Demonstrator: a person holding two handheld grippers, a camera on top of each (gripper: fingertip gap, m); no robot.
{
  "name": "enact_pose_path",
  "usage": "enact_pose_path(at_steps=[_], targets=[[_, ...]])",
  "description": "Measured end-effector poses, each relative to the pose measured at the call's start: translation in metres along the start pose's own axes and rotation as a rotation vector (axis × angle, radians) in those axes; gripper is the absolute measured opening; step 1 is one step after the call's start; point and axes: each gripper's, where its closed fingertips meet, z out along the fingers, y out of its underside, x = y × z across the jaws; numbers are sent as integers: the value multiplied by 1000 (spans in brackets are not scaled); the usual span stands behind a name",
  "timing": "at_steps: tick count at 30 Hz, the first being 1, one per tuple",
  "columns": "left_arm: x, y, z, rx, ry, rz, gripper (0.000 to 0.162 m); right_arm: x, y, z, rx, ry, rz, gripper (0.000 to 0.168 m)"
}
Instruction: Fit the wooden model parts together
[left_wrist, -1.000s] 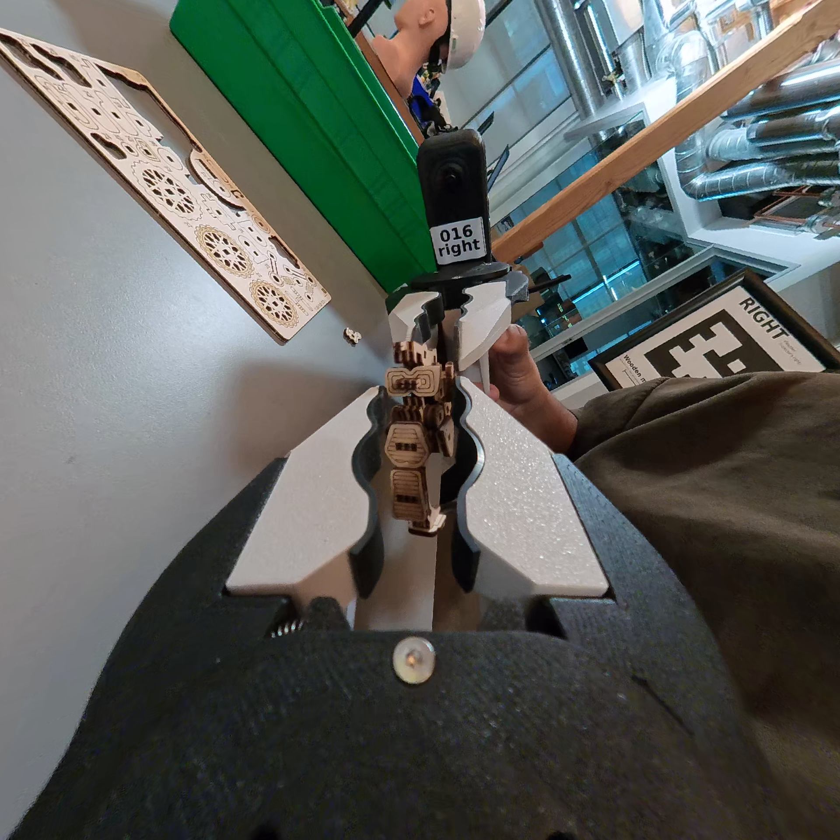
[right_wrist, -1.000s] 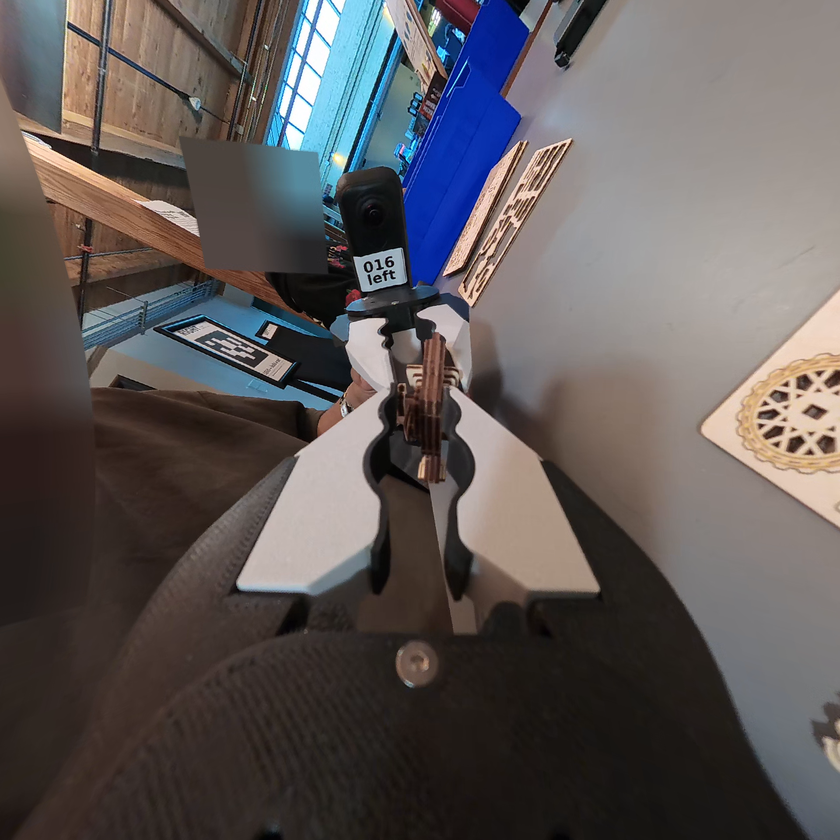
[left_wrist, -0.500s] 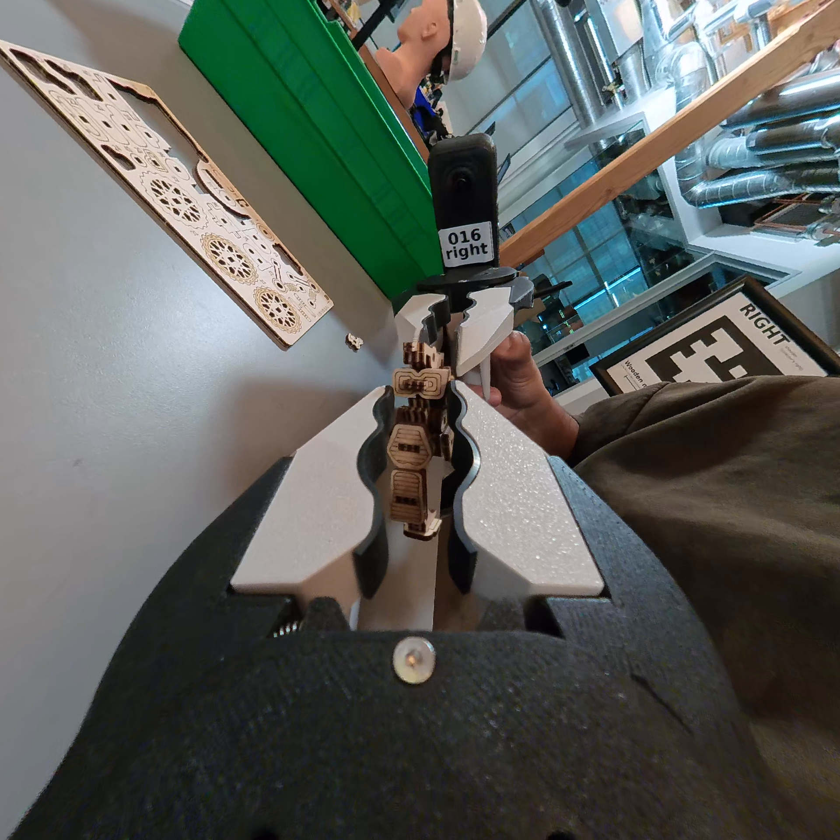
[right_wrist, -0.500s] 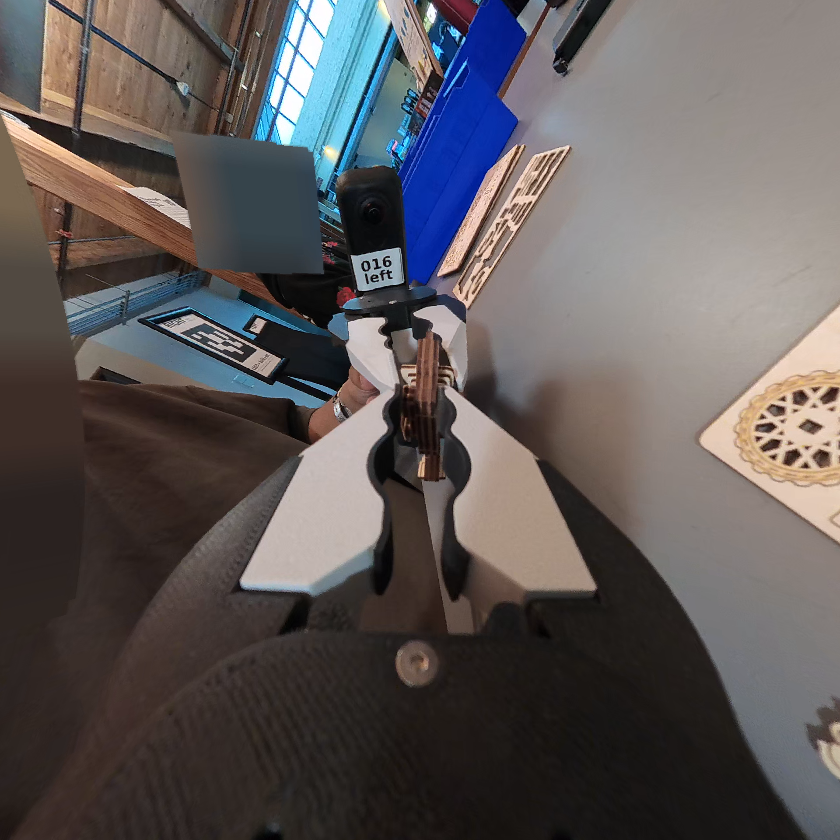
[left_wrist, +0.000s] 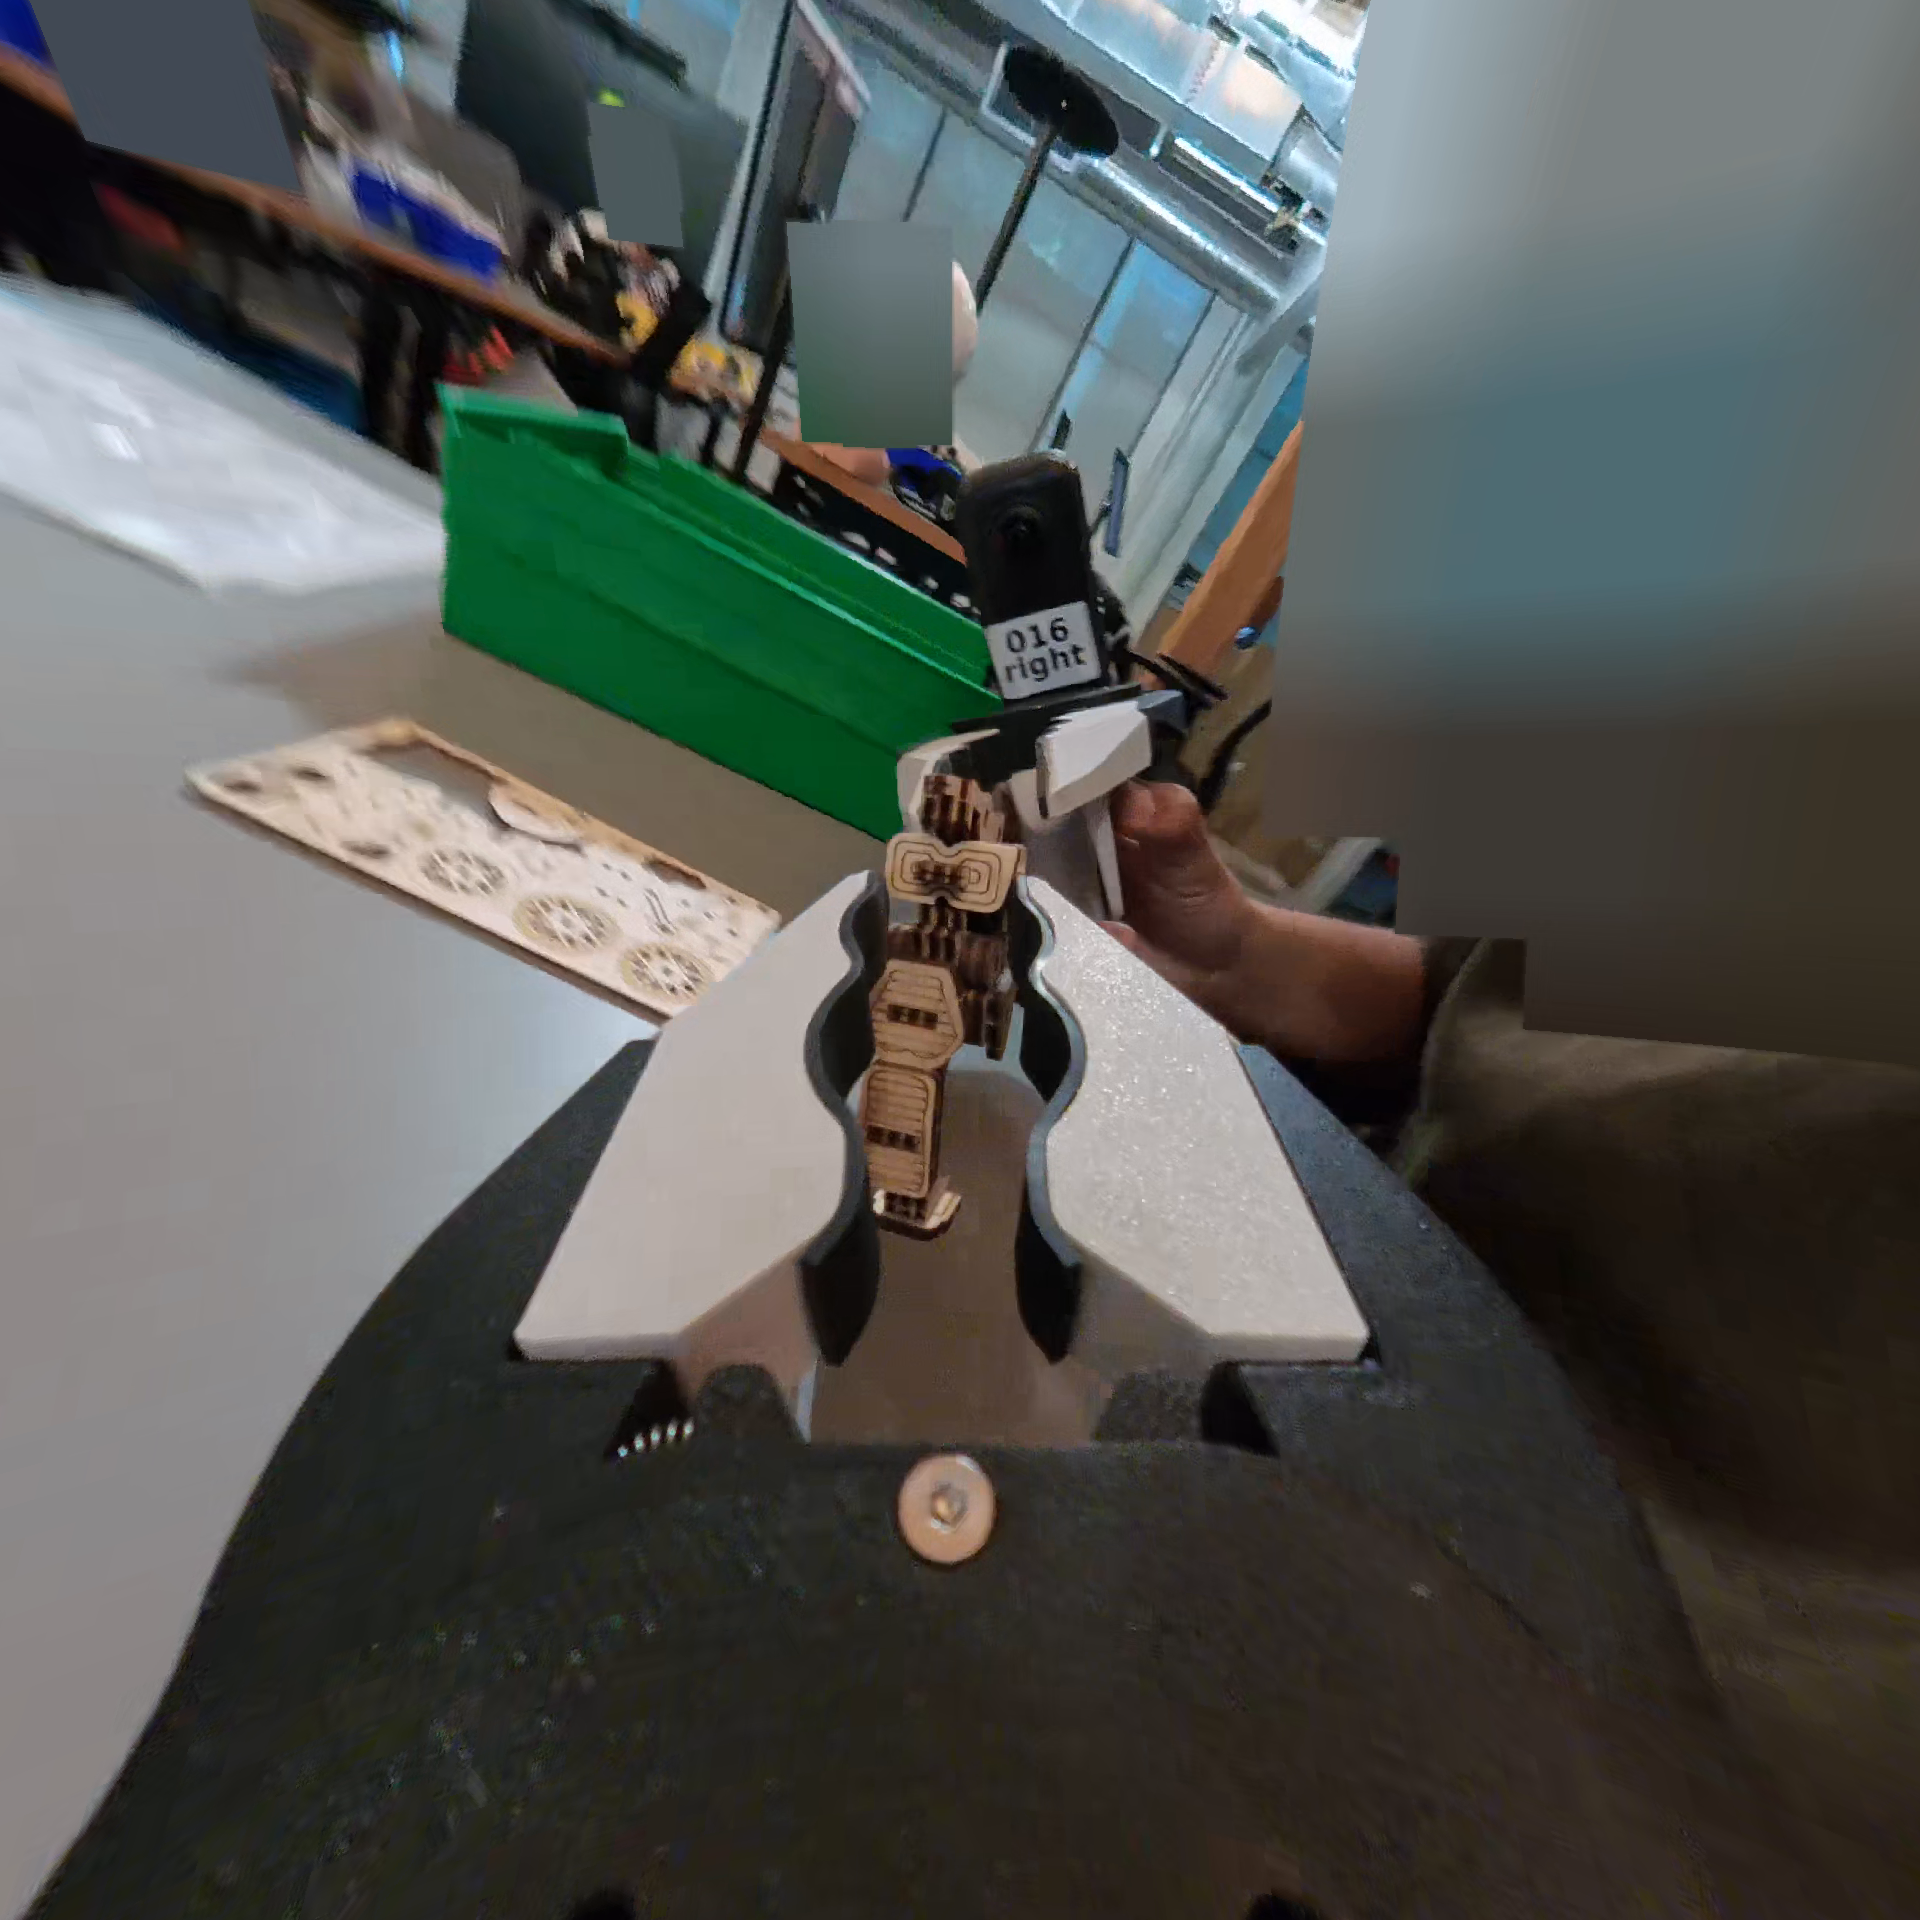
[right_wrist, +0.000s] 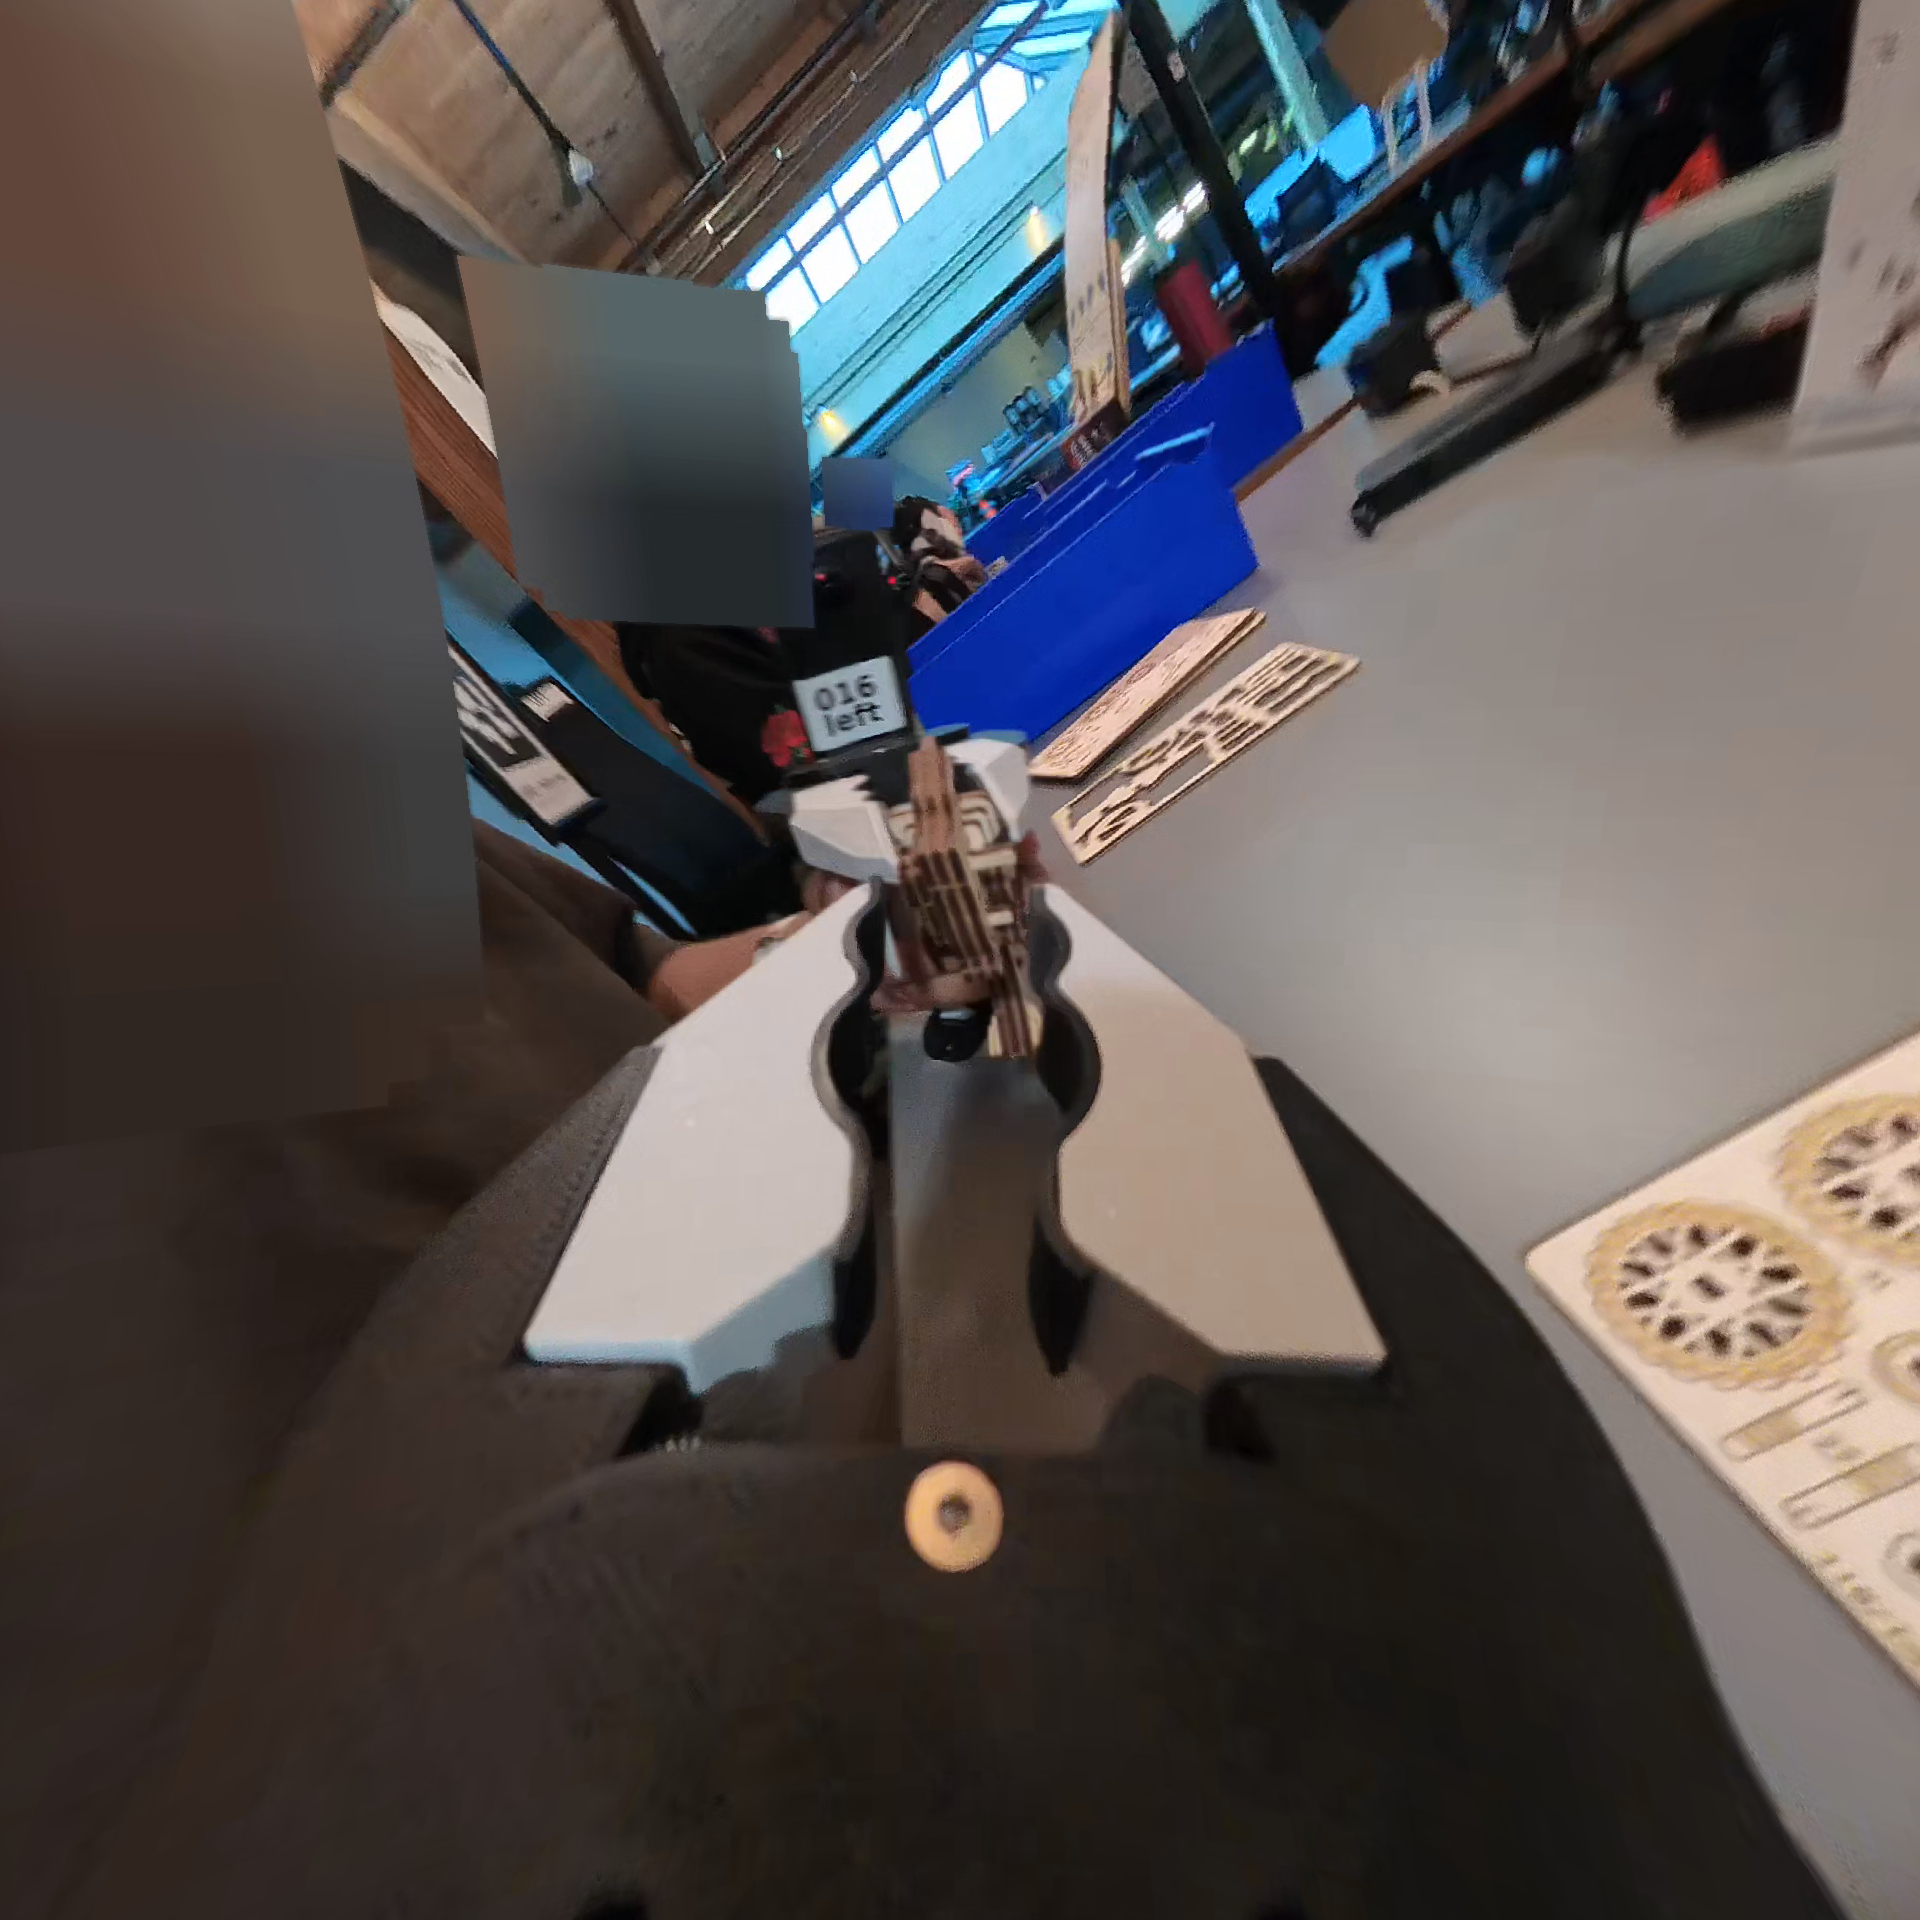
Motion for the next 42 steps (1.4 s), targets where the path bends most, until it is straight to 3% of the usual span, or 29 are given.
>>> enact_pose_path(at_steps=[5,10,16,24,29,42], targets=[[19,-7,-4,38,-54,429,22,-13,-9,3,48,114,-457,42],[36,-3,0,43,-12,525,22,-36,-7,0,58,119,-734,37],[39,-9,-3,81,33,446,22,-44,7,5,13,-12,-581,44],[45,-8,-3,86,114,336,22,-50,13,13,3,-38,-581,40],[45,-7,-1,76,137,273,21,-48,11,15,15,-19,-553,25],[42,-6,2,69,147,172,21,-43,11,13,-27,-13,-456,24]])
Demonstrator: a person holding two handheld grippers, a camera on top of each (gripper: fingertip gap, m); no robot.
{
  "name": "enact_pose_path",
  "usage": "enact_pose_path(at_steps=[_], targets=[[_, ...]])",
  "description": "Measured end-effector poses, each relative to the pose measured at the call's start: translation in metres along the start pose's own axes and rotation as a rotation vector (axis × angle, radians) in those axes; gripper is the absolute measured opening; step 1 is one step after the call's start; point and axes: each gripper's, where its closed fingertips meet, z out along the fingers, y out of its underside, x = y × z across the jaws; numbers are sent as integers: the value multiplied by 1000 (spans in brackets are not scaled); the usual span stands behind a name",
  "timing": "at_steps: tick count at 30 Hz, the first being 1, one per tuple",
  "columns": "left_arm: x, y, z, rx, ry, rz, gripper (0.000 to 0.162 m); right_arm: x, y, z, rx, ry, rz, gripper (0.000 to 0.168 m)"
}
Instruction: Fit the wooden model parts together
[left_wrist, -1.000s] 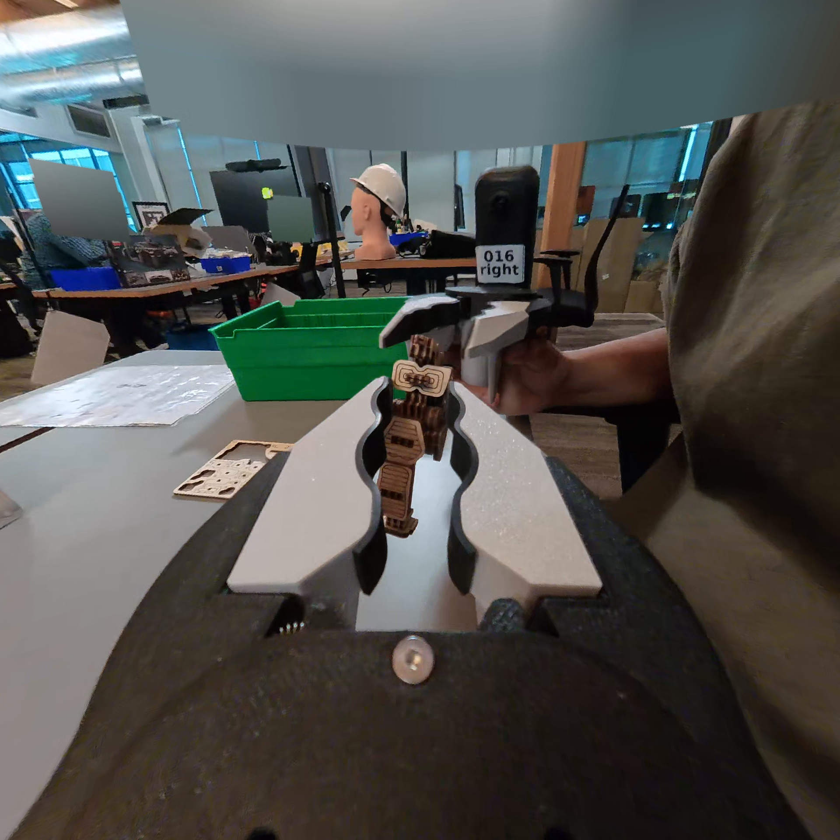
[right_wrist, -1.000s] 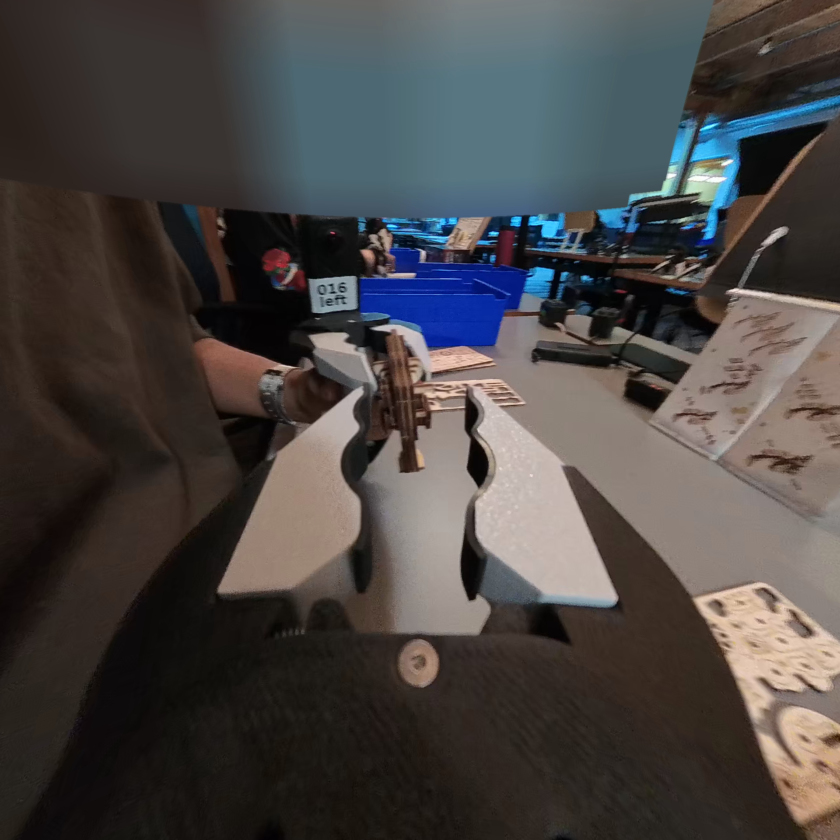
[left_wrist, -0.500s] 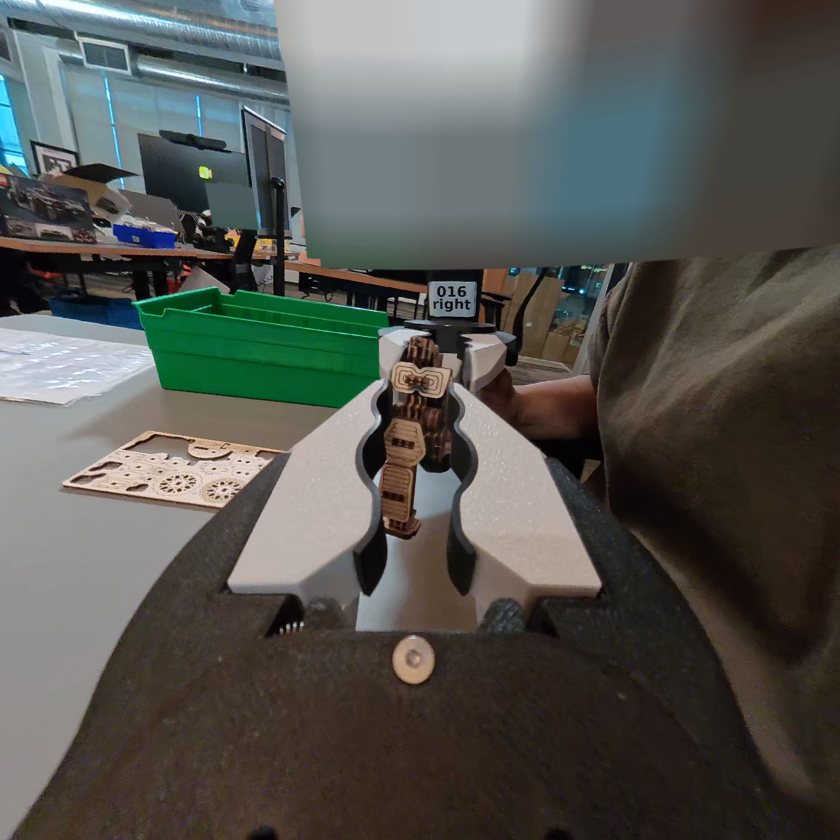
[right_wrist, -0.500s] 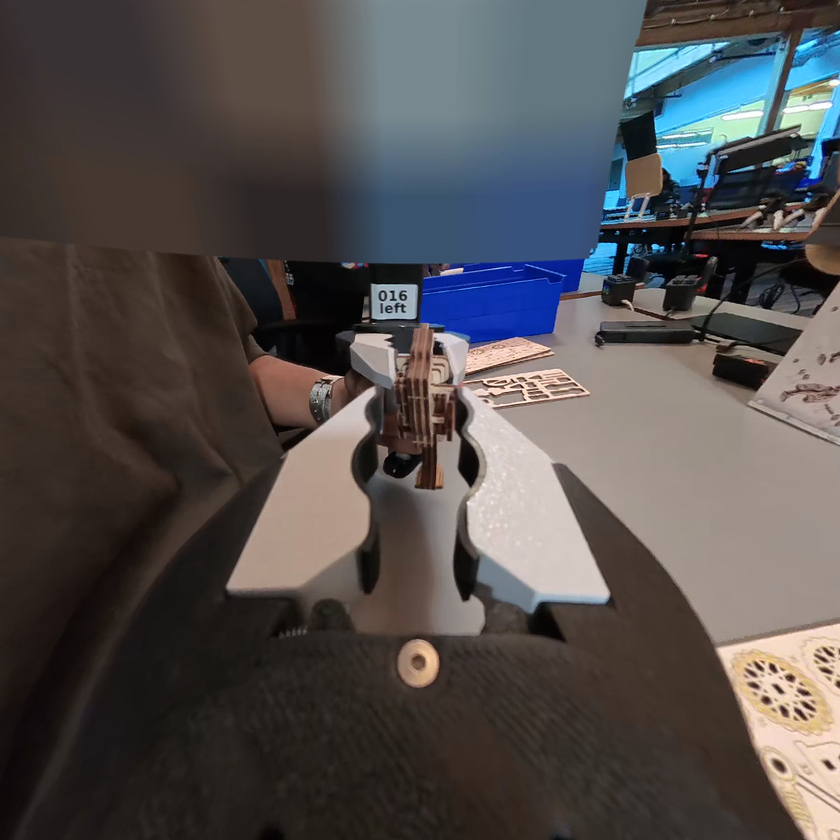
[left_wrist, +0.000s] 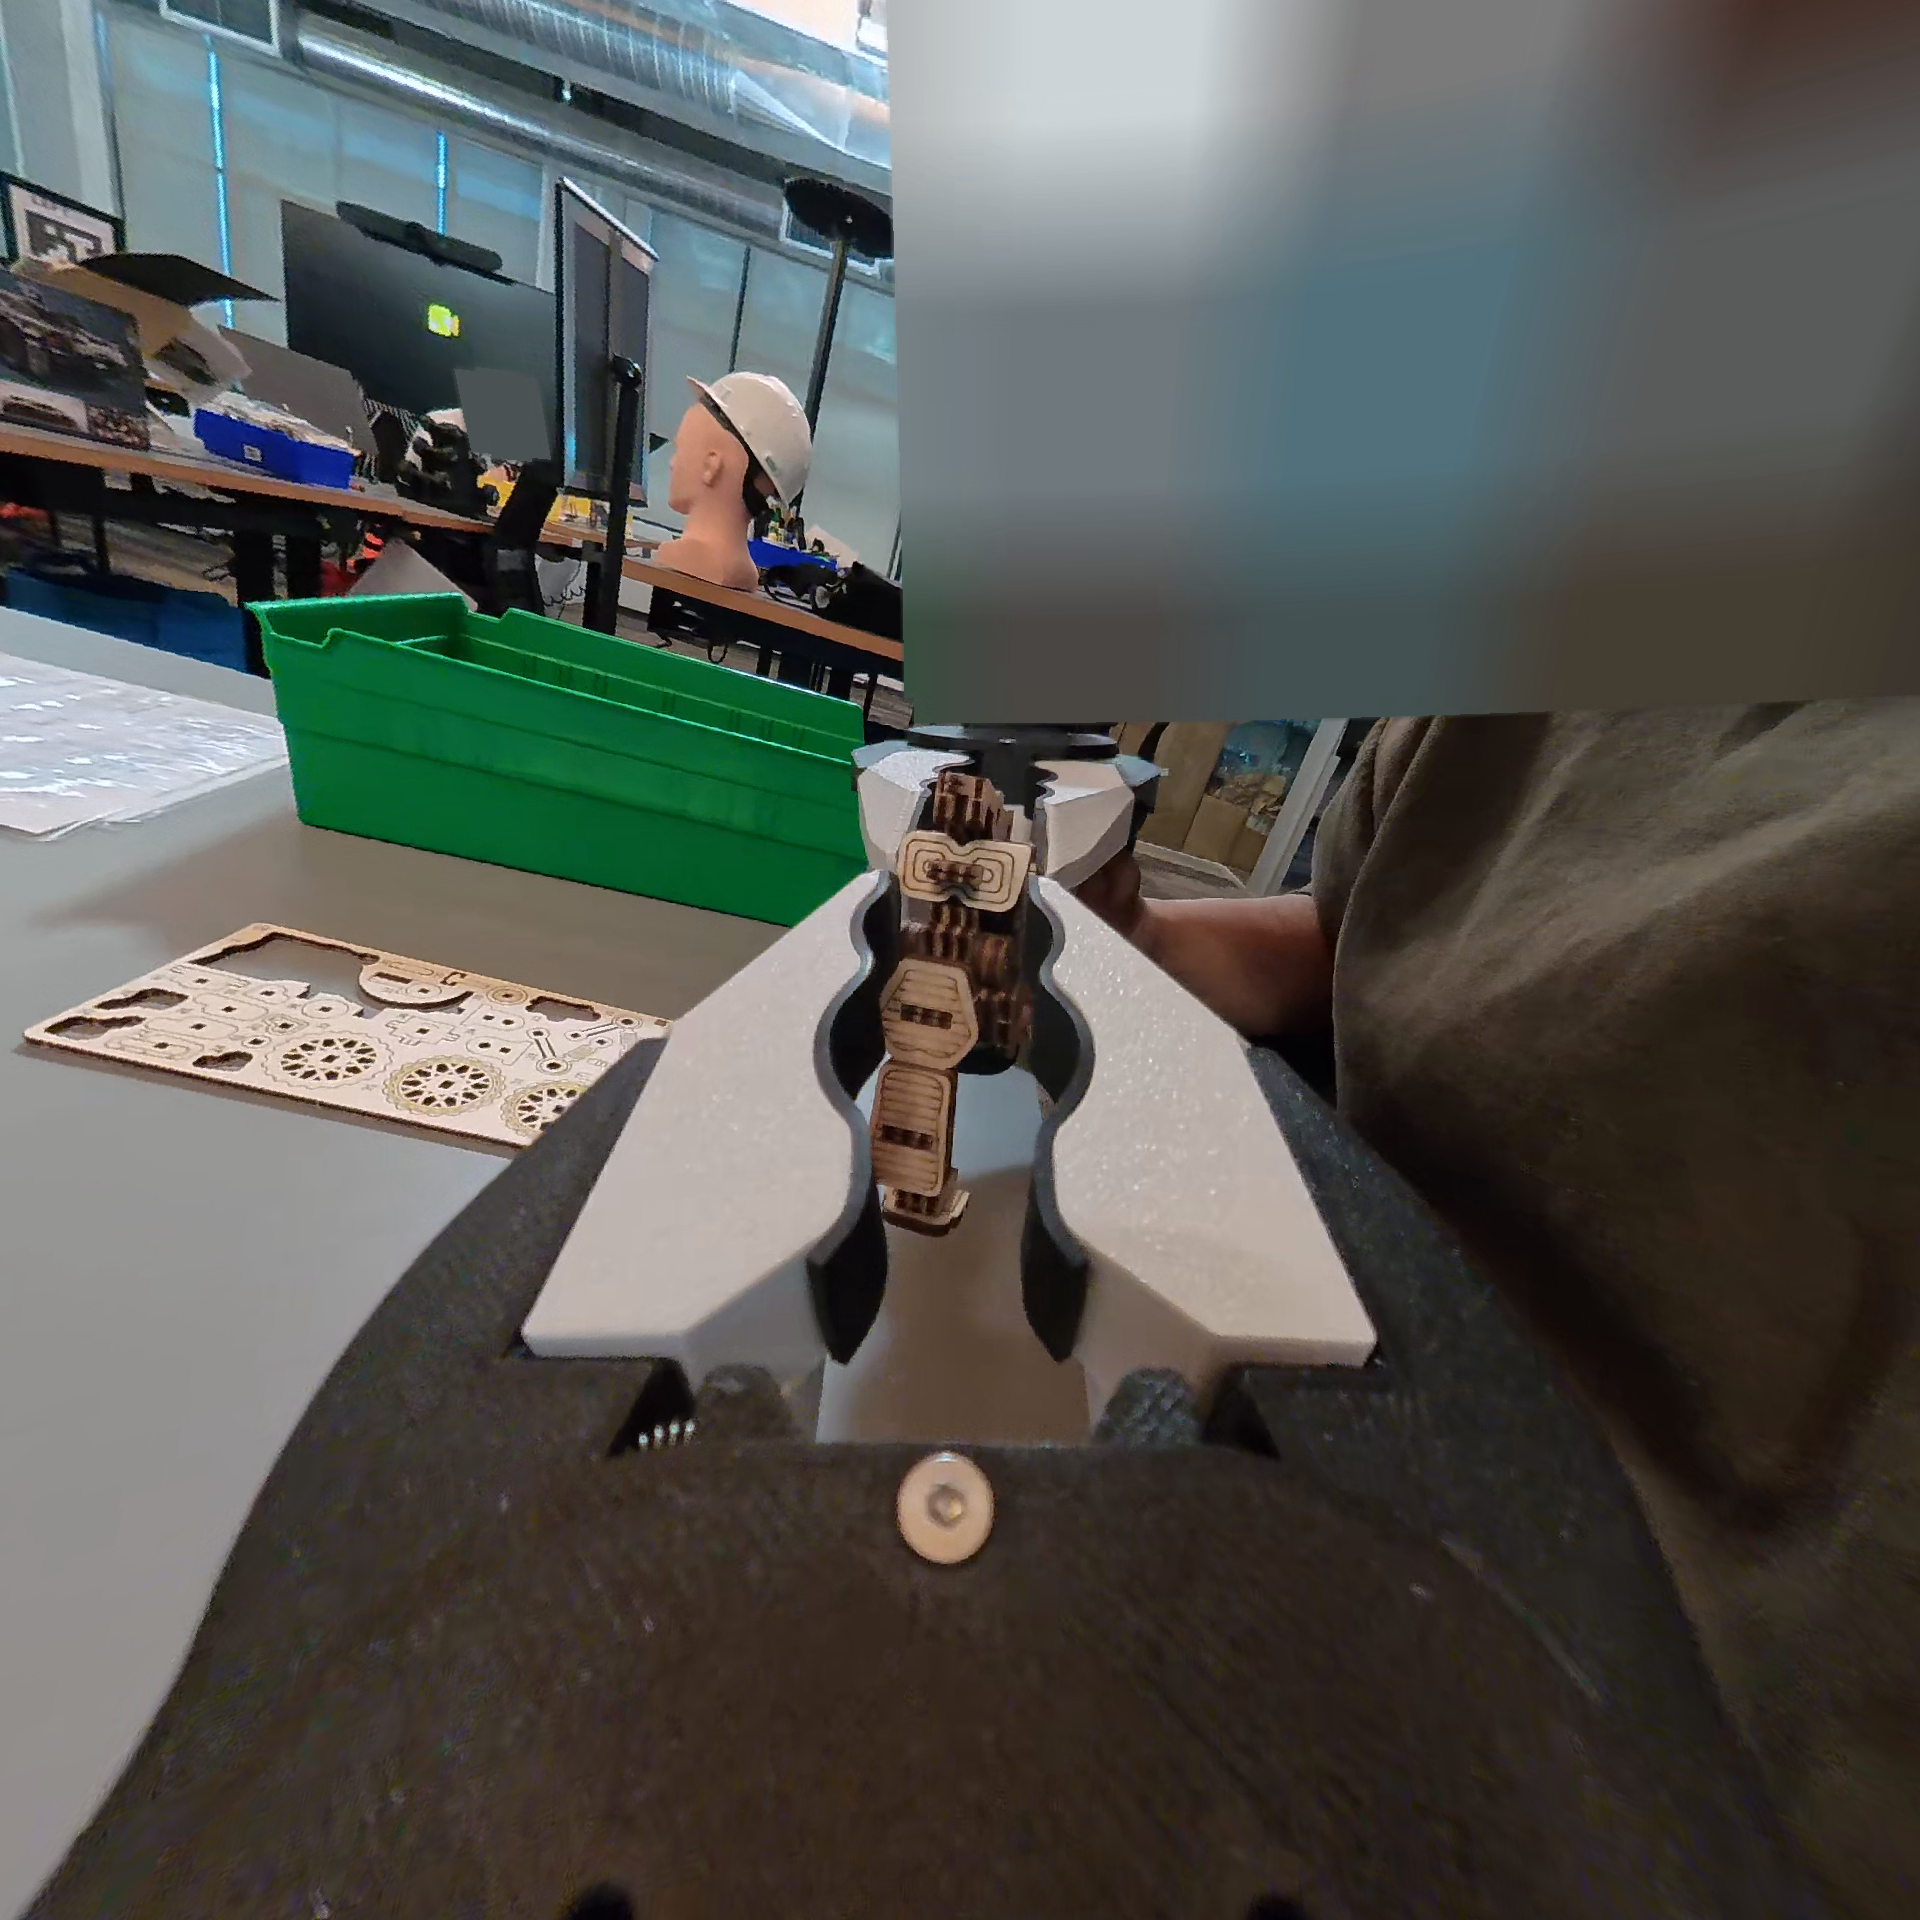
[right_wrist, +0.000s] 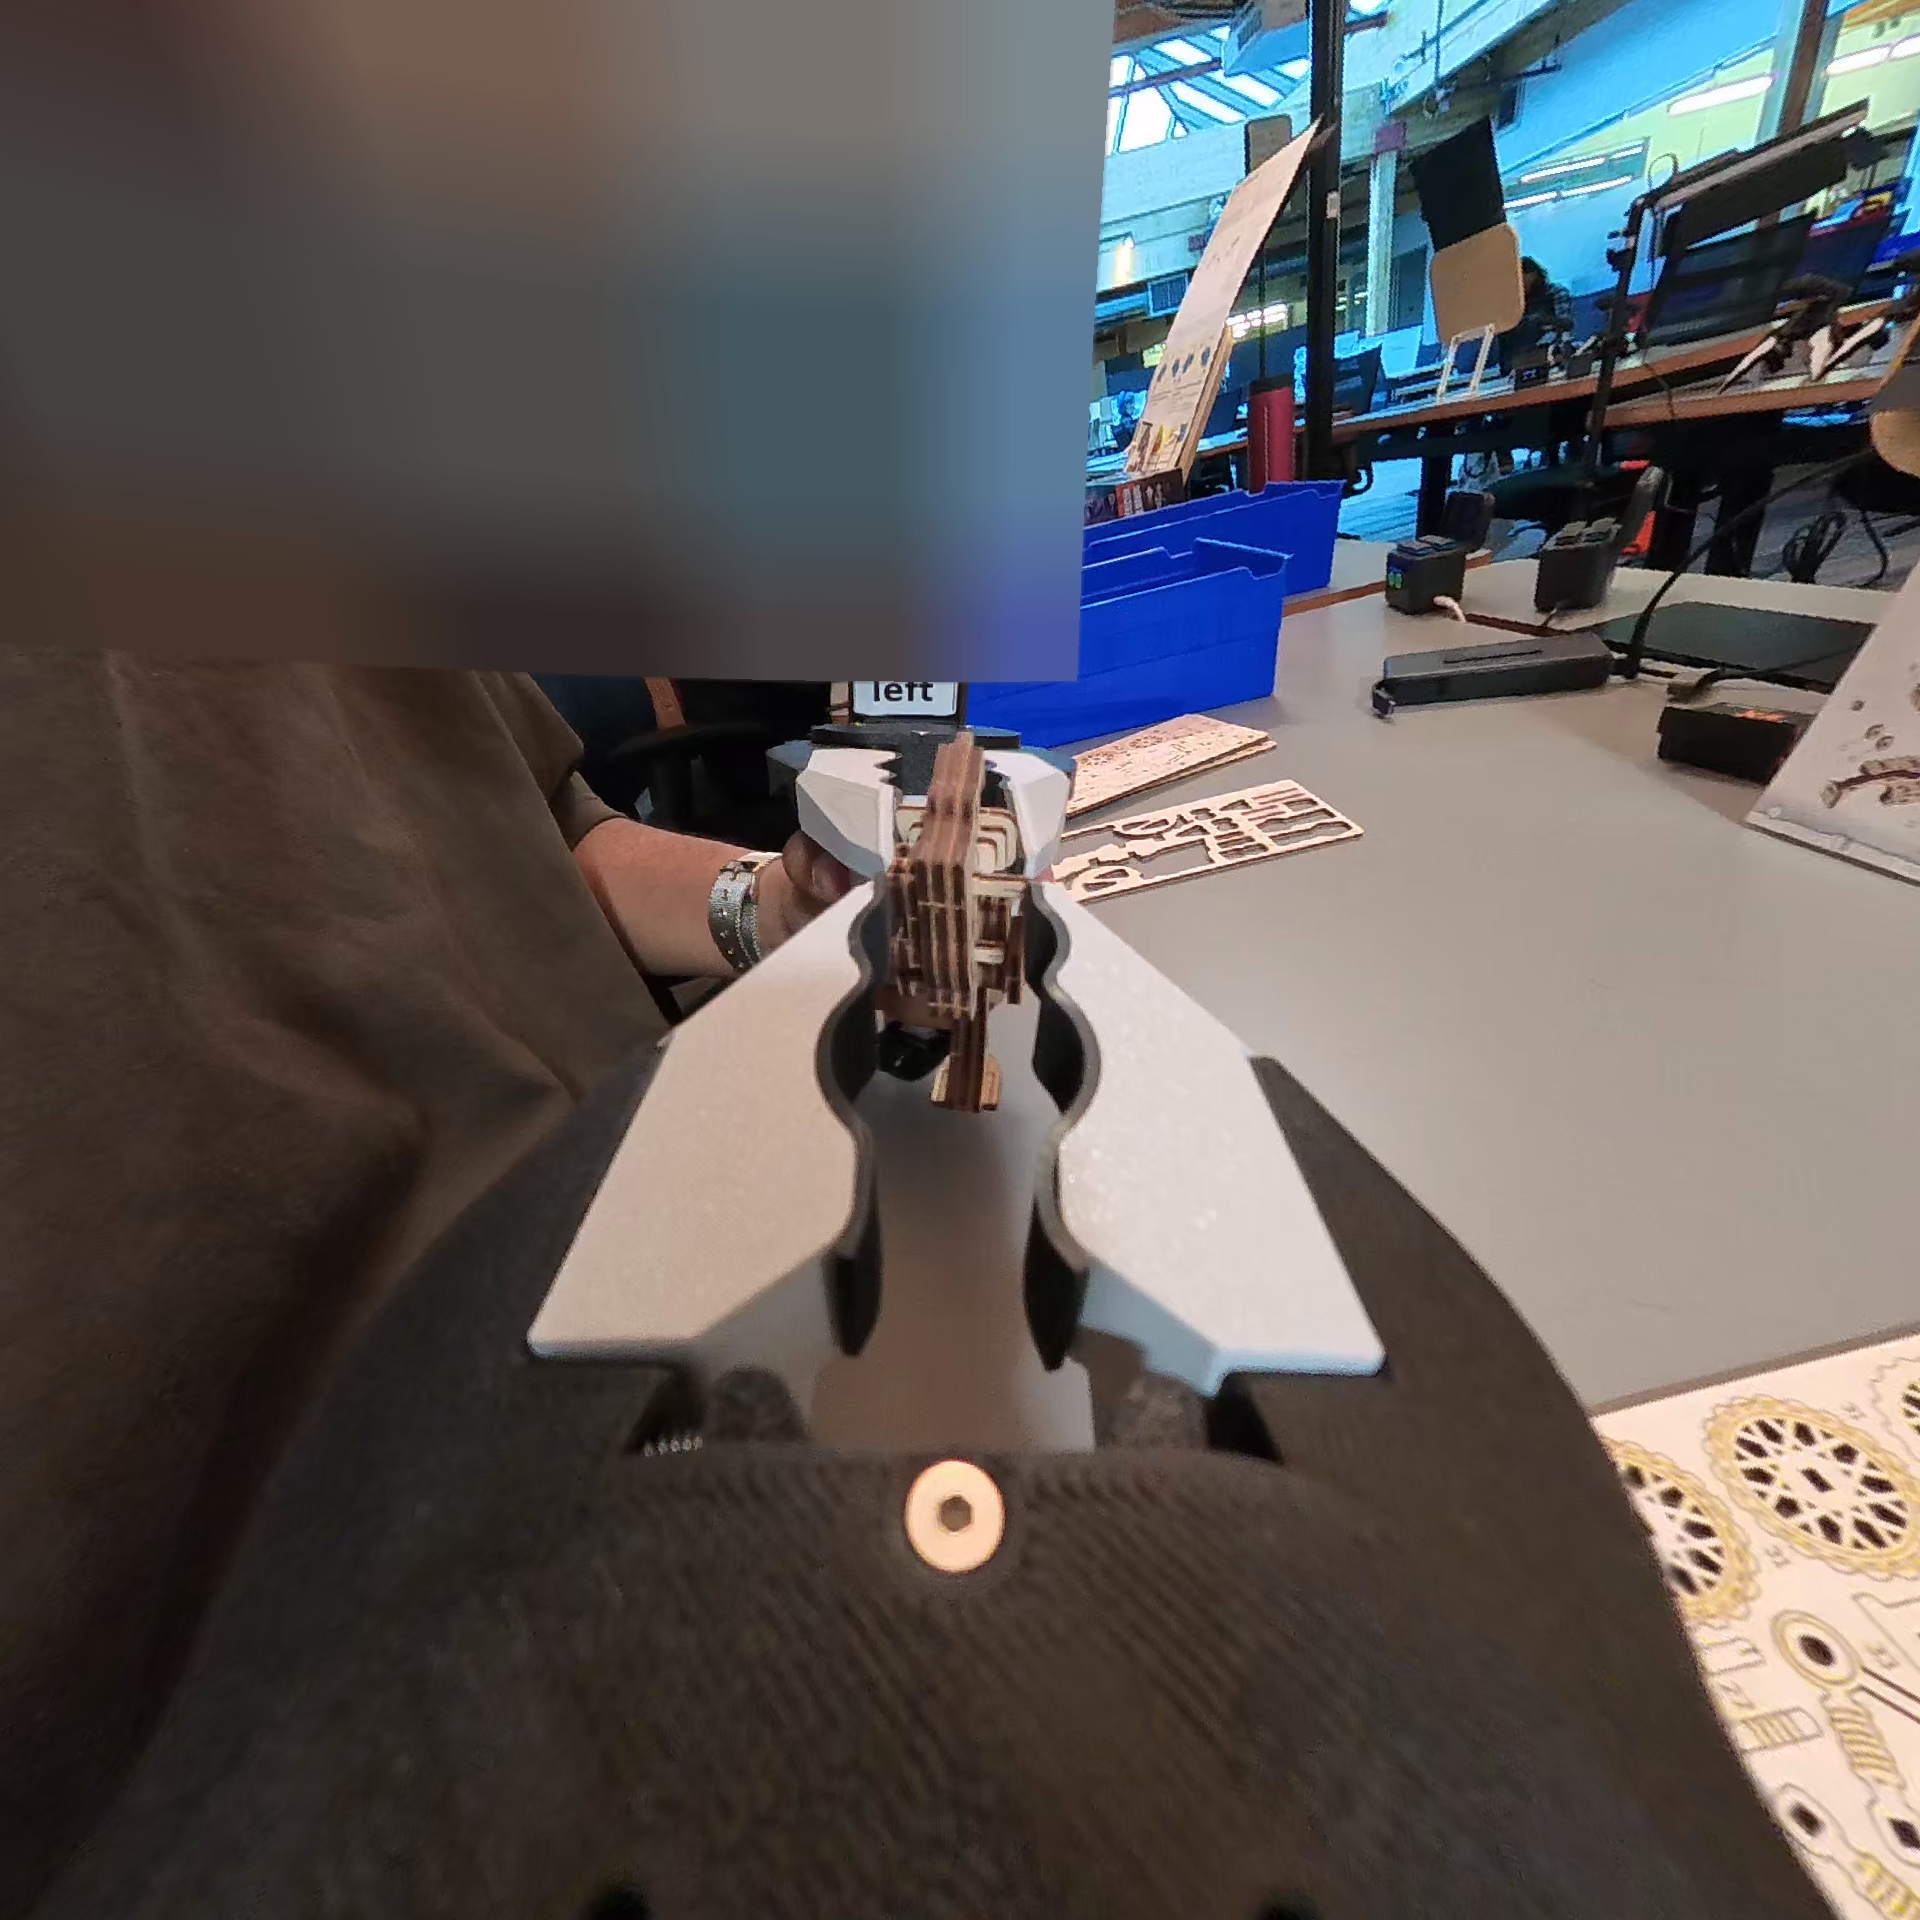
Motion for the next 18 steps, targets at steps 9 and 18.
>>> enact_pose_path(at_steps=[9,18], targets=[[-3,0,0,2,-9,-32,21,3,1,0,-18,20,5,24],[-4,0,0,10,-9,-56,21,5,0,0,-18,26,36,24]])
